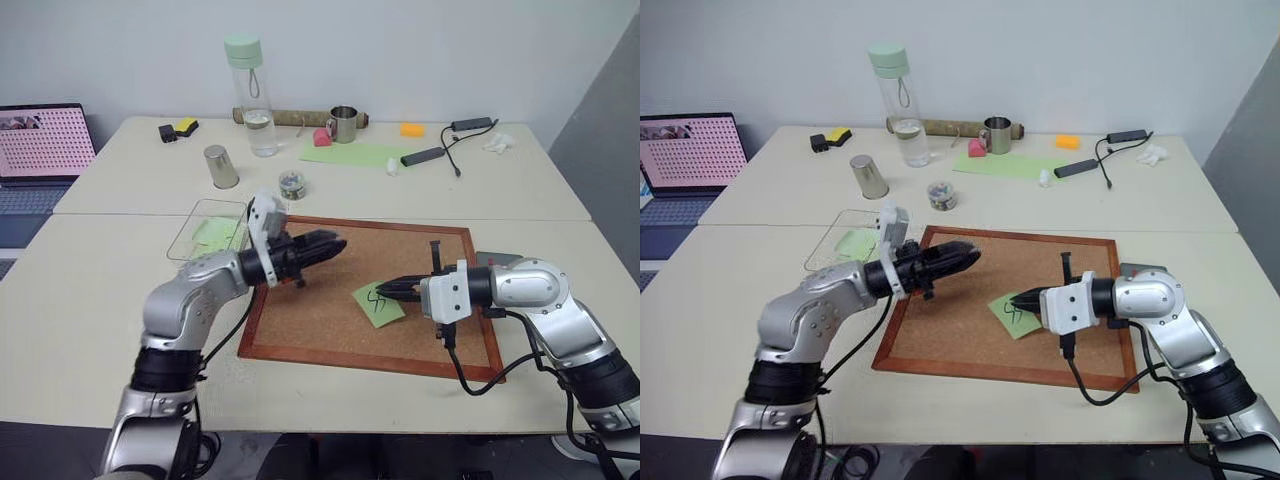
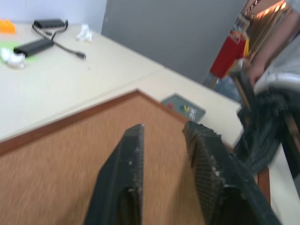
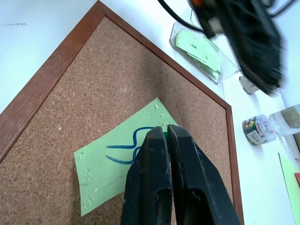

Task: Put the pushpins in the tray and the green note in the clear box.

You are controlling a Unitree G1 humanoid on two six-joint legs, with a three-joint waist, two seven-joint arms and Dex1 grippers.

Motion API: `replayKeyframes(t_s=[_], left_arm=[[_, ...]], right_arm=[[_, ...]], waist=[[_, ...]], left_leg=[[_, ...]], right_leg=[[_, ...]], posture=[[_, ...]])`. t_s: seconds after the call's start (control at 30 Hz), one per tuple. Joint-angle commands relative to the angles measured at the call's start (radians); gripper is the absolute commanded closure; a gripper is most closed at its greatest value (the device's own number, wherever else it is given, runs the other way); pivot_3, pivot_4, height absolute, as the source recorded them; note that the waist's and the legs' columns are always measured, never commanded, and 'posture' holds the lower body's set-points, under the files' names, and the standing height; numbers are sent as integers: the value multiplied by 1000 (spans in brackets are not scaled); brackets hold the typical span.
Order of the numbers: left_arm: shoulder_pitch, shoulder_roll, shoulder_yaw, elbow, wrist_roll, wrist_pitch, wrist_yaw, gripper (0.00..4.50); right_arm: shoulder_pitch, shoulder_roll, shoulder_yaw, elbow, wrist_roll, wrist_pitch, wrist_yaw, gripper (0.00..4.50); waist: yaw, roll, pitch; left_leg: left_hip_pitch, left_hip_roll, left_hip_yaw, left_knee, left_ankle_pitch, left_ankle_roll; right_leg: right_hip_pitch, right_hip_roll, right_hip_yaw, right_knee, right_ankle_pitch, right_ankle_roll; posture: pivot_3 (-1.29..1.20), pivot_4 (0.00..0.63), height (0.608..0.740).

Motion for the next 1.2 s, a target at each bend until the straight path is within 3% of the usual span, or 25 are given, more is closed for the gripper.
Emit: replayKeyframes(t_s=[0.03,0.3,0.6,0.73,1.2], left_arm=[[62,39,-22,-90,-19,4,-43,2156],[121,-7,-110,-119,-11,6,-35,657],[31,-97,-216,53,74,-51,-39,657],[8,-116,-218,90,67,-61,-74,1250],[12,-121,-209,71,57,-47,-114,3989]], right_arm=[[0,-1,-40,-19,45,33,-8,4500],[-10,2,-41,-27,56,56,-9,4500],[-22,11,-38,-42,62,72,-9,4500],[-20,13,-39,-50,63,77,-10,4500],[-21,26,-37,-42,68,67,-14,4500]], waist=[[0,0,0],[3,0,0],[2,0,0],[2,0,0],[1,0,0]], left_leg=[[0,0,0,0,0,0],[0,0,0,0,-2,3],[0,0,0,0,-2,3],[0,0,0,0,-2,3],[0,0,0,0,-2,3]], right_leg=[[0,0,0,0,0,0],[0,0,0,0,0,0],[0,0,0,0,0,0],[0,0,-1,0,0,0],[0,0,0,0,0,0]], posture=[[0,150,740],[0,150,740],[0,150,740],[0,150,740],[0,150,740]])
